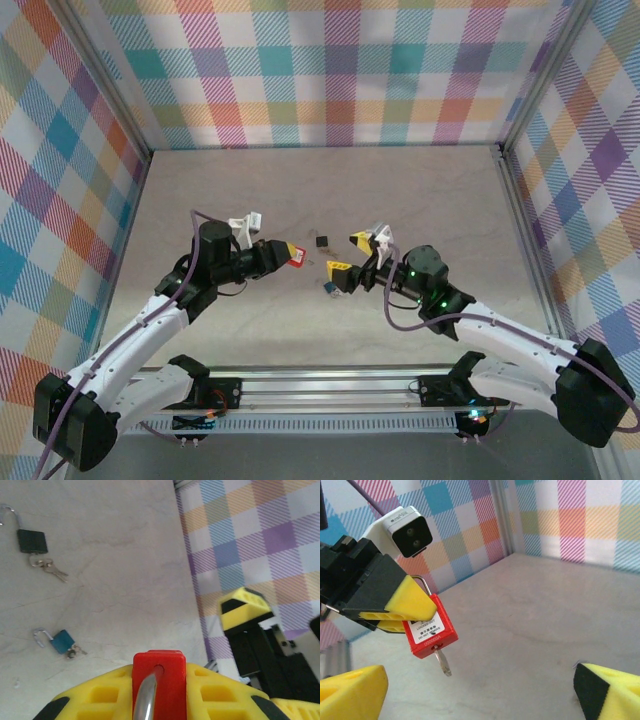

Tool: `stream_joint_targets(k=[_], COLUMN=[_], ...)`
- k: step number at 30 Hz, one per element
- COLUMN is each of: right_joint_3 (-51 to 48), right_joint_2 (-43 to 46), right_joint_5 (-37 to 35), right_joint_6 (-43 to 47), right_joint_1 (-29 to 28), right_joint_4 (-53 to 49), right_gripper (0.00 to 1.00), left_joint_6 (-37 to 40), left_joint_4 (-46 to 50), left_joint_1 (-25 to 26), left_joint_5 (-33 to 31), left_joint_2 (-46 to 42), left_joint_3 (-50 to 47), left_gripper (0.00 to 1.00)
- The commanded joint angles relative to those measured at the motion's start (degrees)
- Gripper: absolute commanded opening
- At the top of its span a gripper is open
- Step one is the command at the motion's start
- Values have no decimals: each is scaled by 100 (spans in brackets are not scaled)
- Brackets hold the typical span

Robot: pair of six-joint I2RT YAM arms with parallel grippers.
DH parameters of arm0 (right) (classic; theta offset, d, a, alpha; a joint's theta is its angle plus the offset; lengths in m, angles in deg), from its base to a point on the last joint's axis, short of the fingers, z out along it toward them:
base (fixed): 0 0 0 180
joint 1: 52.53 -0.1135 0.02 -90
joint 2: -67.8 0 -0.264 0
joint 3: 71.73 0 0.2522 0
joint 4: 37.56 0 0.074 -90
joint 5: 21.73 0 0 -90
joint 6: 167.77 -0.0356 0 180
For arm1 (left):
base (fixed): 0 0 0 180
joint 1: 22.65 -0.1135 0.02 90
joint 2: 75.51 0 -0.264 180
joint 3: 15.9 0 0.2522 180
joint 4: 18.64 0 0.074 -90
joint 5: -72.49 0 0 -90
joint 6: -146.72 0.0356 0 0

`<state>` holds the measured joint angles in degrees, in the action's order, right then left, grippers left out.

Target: Lock with the key

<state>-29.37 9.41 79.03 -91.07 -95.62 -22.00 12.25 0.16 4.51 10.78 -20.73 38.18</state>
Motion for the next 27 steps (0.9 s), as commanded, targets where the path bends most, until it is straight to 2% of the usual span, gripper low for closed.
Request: stream_joint_targets(k=[1,5,9,16,27], right_joint_3=[336,615,699,741,608], right_joint_2=[-287,-814,-1185,-1544,-1509], right_joint_5=[1413,2339,2656,2870,2620], right_joint_6=[-783,-1064,-1197,-1364,-1305], right_joint_1=[162,244,250,249,249], right_joint_4=[-276,-202,-46,252,435], right_gripper=[91,85,80,69,58], left_joint_6=[-544,-685,-790,-862,-877], left_joint_4=[-724,-943,-1046,-1180,-1319], left_joint_1=[-53,-57,-55,-61,-61], left_joint_5=[493,611,659,695,791], left_joint_2=[-32,23,32,116,330], left_joint_3=[-162,-250,-328,-401,-437], left_gripper=[0,0,0,0,0])
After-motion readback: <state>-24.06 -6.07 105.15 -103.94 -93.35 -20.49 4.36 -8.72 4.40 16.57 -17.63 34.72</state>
